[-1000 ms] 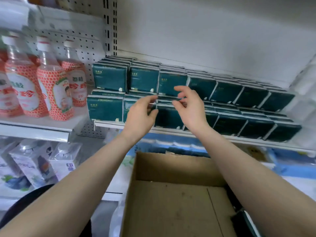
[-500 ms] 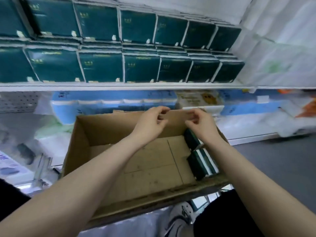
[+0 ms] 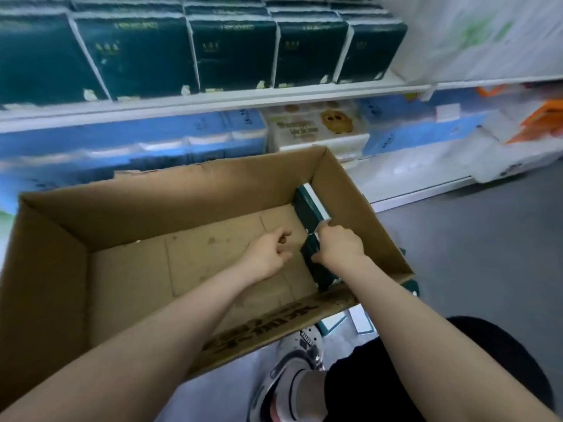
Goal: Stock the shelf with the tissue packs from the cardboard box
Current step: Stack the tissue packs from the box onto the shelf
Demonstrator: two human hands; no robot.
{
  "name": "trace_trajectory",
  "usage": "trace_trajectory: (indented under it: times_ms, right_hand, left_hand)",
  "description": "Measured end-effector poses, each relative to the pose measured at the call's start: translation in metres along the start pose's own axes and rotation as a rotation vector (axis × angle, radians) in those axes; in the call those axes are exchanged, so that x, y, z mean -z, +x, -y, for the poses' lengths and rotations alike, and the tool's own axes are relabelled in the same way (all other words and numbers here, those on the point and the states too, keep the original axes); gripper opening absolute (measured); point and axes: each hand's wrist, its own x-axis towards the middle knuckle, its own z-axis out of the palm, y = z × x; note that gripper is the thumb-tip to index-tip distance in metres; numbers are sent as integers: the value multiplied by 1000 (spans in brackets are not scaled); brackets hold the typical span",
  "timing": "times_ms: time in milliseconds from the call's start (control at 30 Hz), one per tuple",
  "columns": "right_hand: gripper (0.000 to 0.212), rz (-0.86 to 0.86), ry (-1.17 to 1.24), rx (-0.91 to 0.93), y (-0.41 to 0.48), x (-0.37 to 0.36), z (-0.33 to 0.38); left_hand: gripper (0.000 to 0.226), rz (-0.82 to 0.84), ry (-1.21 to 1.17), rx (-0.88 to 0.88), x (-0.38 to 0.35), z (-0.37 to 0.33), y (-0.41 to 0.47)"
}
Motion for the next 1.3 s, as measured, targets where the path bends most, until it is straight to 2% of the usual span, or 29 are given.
trace_trajectory:
  times_ms: [100, 200, 400, 567, 667, 733, 833, 867, 933, 1000, 1033, 1167, 1300]
  right_hand:
    - [65, 12, -111, 32, 3, -1, 5]
    - [57, 25, -51, 44, 6, 4, 9]
    - [49, 176, 470, 23, 21, 29, 15]
    - [36, 246, 781, 143, 18, 43, 32]
    - [32, 201, 889, 169, 14, 53, 42]
    - [28, 95, 881, 169, 11, 61, 48]
    - [32, -76, 848, 113, 4, 69, 60]
    - [30, -74, 892, 98, 2, 70, 66]
    - [23, 35, 1060, 93, -5, 73, 76]
    - [29, 149, 1199, 159, -15, 77, 90]
    - [33, 153, 1248, 213, -20, 81, 98]
    - [39, 7, 1366, 343, -37, 106, 132]
    - [39, -111, 1352, 479, -48, 142, 168]
  left_hand:
    - [54, 18, -15, 48, -9, 8, 7]
    - [60, 13, -15, 83, -10, 15, 11]
    - [76, -71, 14, 49, 13, 19, 6]
    - [57, -140, -35, -7, 43, 22, -10]
    - [45, -216, -73, 12, 61, 25, -26]
    - [44, -258, -99, 22, 76, 29, -37]
    - [45, -327, -171, 10, 101, 36, -55]
    - [45, -357, -180, 7, 111, 38, -61]
    - [46, -415, -201, -14, 128, 38, -72]
    - [44, -473, -249, -44, 148, 36, -84]
    - [42, -506, -268, -64, 158, 35, -89]
    - [36, -594, -259, -139, 200, 25, -111]
    - [33, -688, -249, -206, 244, 13, -136]
